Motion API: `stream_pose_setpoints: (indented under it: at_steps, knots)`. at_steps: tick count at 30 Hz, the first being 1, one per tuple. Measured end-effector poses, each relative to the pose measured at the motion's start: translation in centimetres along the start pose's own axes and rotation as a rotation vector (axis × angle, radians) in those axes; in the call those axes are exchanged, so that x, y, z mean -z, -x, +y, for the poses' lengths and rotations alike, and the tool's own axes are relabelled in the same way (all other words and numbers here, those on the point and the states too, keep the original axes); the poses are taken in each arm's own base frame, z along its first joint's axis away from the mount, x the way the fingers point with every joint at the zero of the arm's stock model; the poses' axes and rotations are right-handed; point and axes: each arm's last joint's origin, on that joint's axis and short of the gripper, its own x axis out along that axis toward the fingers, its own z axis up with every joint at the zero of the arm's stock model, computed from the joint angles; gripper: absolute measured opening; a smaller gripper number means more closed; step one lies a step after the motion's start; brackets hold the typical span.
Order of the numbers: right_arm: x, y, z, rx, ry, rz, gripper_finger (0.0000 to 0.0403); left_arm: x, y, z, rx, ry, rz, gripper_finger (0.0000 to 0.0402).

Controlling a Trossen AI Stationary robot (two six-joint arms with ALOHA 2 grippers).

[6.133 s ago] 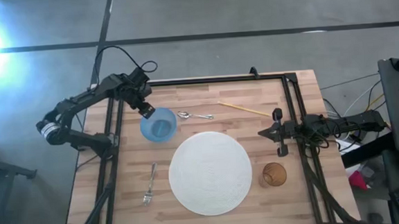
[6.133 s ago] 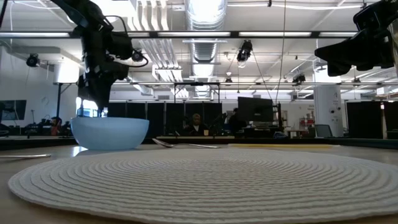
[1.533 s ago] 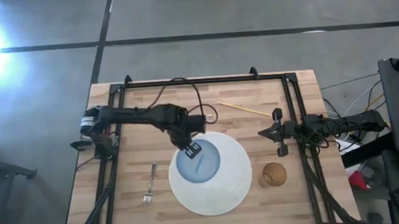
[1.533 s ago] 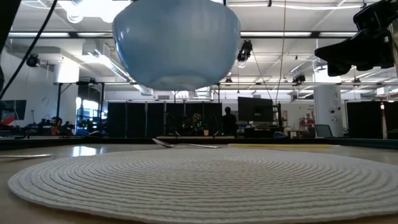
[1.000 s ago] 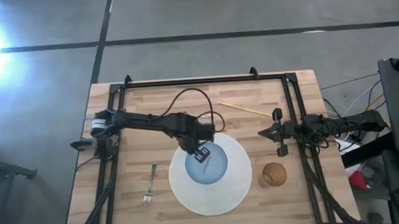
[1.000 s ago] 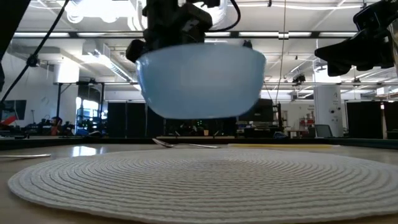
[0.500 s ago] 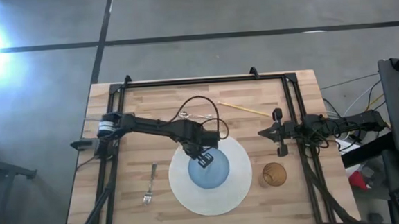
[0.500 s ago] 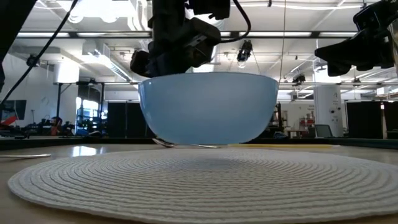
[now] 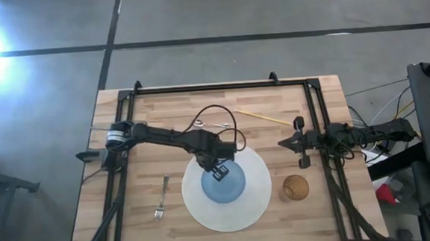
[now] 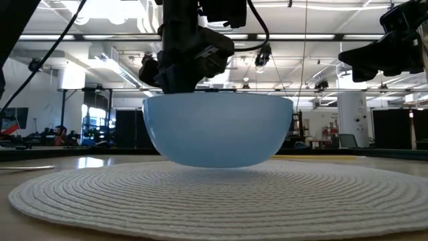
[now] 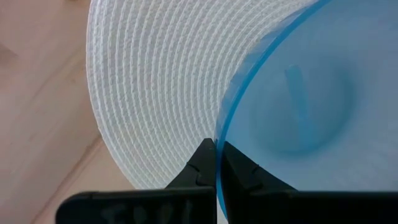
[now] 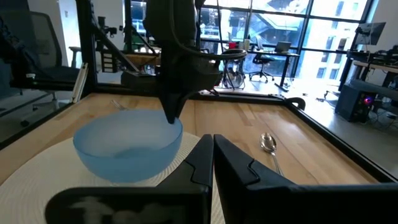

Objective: Pick & Place Utensil
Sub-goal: Put the blue bowl on the center of the white mat

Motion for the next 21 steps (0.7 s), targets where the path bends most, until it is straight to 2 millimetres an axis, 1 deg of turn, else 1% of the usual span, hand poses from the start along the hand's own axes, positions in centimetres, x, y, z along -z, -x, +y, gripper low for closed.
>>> stream_pose_setpoints:
  at_steps: [14,21]
  knots:
    - [0.0,0.0,0.0,0.000,0.000,0.000,0.0008,0.3,-1.2,0.0,0.023,-0.009,0.022,0.0003]
    - [0.0,0.0,0.0,0.000,0.000,0.000,0.0008,0.3,-1.2,0.0,0.028,-0.027,0.019,0.0004]
